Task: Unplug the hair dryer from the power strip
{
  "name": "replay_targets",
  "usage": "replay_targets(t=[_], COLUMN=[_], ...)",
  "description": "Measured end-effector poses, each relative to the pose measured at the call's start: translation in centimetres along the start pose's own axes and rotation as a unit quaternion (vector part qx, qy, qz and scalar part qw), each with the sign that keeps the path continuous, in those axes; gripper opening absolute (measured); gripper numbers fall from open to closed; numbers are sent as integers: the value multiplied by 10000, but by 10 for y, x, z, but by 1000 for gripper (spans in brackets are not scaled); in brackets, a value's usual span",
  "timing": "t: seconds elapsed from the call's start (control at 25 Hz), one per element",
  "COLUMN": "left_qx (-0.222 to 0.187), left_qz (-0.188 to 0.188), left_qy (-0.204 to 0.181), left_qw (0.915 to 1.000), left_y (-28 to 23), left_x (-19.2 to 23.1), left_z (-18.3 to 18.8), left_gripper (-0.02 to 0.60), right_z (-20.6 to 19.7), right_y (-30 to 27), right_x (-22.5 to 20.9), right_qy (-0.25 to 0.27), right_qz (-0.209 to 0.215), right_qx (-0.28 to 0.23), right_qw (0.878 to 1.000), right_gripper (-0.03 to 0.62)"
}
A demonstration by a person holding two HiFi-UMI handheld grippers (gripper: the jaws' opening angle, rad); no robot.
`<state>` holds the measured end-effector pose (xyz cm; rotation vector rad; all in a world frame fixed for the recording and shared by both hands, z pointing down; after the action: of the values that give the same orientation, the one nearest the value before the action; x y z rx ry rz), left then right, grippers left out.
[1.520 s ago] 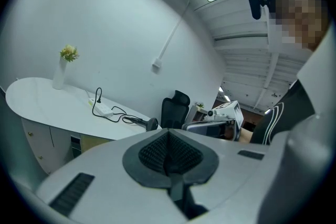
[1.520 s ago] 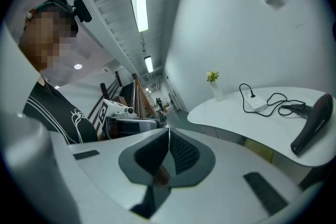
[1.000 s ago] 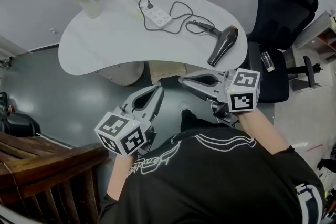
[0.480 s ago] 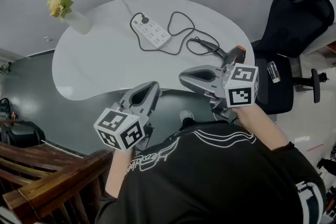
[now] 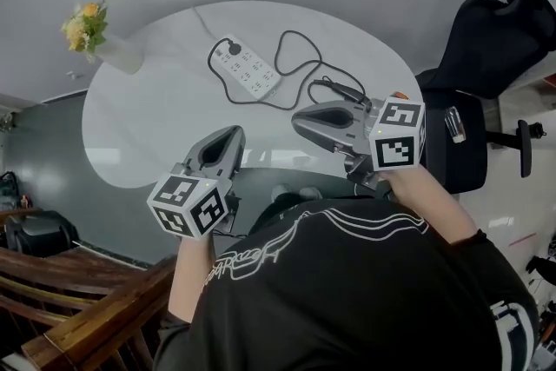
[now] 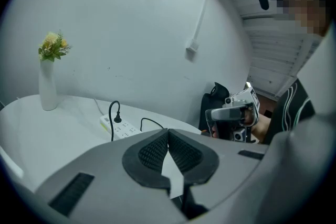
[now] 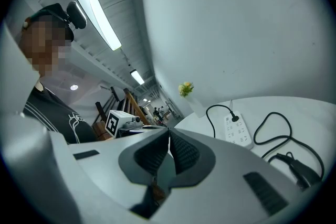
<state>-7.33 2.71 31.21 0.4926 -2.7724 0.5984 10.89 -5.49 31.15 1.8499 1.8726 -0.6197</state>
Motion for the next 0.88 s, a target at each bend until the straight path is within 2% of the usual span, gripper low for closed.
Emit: replay_targets(t=[0.36,0.64,0.8,0.88], left_qx=[234,484,615,703], left_qz=[101,6,-149,-222], left_qy=[-111,35,-81,4], left_qw=[9996,9988,9980,9973], left_y=[-23,-57,-83,-97], left_x=[80,147,178,193], left_z=[18,22,24,21], left_gripper=[3,3,3,3], right_z=[14,11,9,9], right_y=[-37,-67,-76,-80], right_x=[-28,-68,-90,-98], right_qy=[-151,-294,-486,-513], right_qz=[-344,-922,-1212,-1333], right_qx=[-95,51,-62,-59], right_qw=[9992,9953,9914,9897], right_gripper=[-2,-2,-2,-2])
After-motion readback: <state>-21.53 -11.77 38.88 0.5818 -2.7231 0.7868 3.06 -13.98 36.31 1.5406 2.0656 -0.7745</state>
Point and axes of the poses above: the fingertips, and each gripper's own axes: y backward along the fingers, x to its left, z out of its top, the point moved 7 cm from there along y, backward along the fingers, and after that the axes turned 7 degrees about -x, right-handed, at the moved point
